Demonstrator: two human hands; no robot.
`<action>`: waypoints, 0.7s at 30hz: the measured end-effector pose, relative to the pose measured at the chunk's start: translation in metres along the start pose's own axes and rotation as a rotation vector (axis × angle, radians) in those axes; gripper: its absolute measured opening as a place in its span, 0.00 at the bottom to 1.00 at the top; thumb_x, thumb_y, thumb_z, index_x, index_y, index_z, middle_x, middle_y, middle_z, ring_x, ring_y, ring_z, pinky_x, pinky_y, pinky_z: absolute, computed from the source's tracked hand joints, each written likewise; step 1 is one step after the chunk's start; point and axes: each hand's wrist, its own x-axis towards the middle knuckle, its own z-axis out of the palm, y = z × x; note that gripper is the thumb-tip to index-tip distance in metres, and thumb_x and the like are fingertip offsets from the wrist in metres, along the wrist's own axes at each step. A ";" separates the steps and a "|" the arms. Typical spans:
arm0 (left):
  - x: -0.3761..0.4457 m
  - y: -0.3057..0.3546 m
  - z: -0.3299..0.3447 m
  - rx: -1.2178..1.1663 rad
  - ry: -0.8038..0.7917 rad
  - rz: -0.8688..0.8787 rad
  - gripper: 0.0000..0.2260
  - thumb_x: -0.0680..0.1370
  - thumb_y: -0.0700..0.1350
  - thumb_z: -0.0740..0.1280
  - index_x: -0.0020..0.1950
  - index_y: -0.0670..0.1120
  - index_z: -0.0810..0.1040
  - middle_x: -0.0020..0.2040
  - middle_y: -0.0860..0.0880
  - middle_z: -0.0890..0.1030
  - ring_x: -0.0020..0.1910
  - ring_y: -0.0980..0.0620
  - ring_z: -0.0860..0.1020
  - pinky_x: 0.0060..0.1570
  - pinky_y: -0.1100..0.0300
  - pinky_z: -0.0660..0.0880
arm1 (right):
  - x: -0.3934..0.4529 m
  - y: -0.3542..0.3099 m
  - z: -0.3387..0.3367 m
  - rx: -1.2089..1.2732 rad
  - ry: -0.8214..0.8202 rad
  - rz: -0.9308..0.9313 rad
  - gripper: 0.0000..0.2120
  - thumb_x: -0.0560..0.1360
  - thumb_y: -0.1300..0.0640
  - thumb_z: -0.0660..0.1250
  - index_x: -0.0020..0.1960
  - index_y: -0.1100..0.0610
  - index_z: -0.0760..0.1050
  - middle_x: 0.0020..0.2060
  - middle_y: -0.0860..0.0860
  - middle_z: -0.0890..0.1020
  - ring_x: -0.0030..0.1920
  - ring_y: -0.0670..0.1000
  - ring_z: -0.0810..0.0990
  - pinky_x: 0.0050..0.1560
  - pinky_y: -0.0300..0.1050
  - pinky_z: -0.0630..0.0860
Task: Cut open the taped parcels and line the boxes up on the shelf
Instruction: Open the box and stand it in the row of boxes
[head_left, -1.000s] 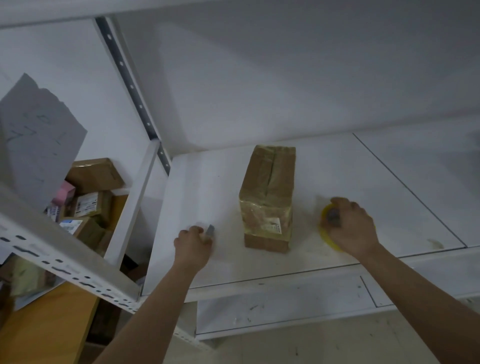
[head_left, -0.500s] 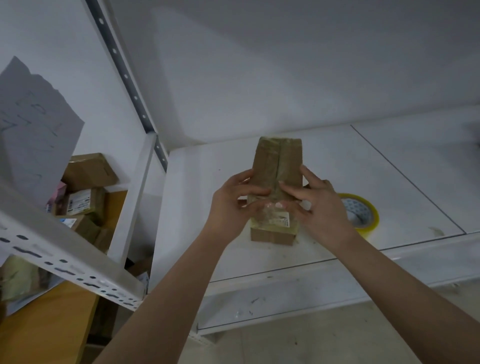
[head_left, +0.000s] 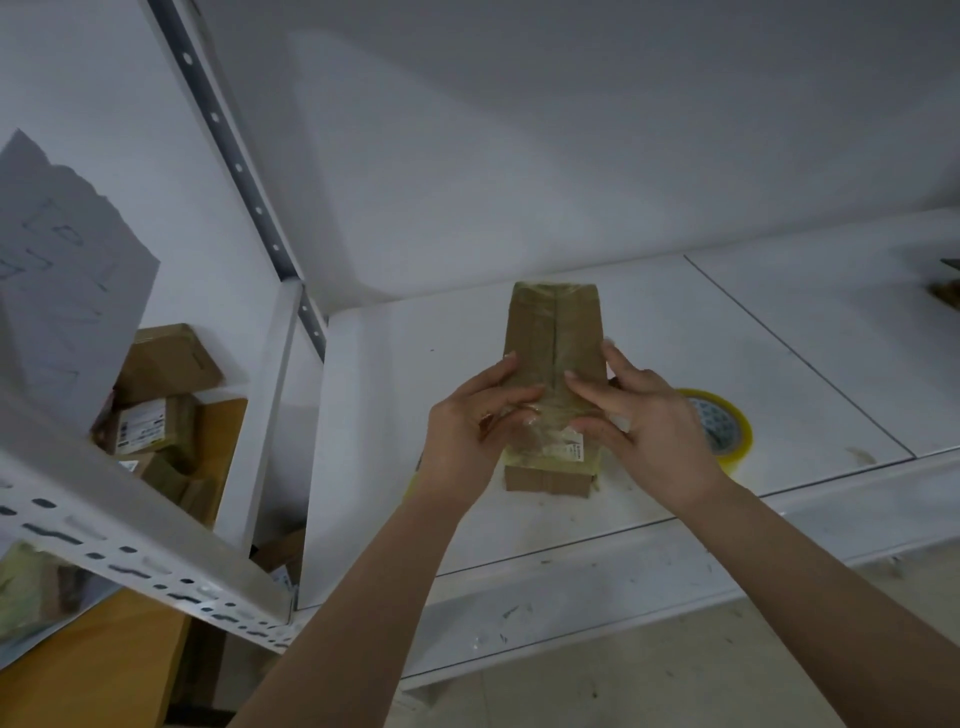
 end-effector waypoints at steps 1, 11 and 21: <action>-0.001 0.000 -0.001 -0.045 -0.010 -0.018 0.13 0.74 0.32 0.71 0.57 0.41 0.82 0.68 0.46 0.75 0.61 0.69 0.74 0.58 0.67 0.76 | -0.002 0.002 -0.001 0.037 -0.032 0.021 0.22 0.71 0.55 0.74 0.64 0.58 0.79 0.70 0.67 0.69 0.52 0.63 0.82 0.58 0.54 0.77; -0.006 -0.005 0.006 -0.115 -0.009 -0.011 0.20 0.77 0.25 0.62 0.63 0.44 0.77 0.71 0.44 0.72 0.69 0.55 0.72 0.67 0.61 0.71 | -0.008 -0.011 0.004 0.107 0.026 0.241 0.23 0.74 0.55 0.72 0.69 0.53 0.74 0.50 0.63 0.84 0.38 0.52 0.80 0.47 0.42 0.75; -0.002 0.015 -0.002 -0.292 -0.060 -0.053 0.18 0.80 0.44 0.66 0.69 0.57 0.71 0.68 0.57 0.75 0.69 0.58 0.72 0.67 0.54 0.73 | 0.002 -0.008 -0.022 0.313 0.049 0.381 0.19 0.72 0.59 0.75 0.63 0.53 0.80 0.43 0.43 0.83 0.36 0.34 0.79 0.47 0.23 0.71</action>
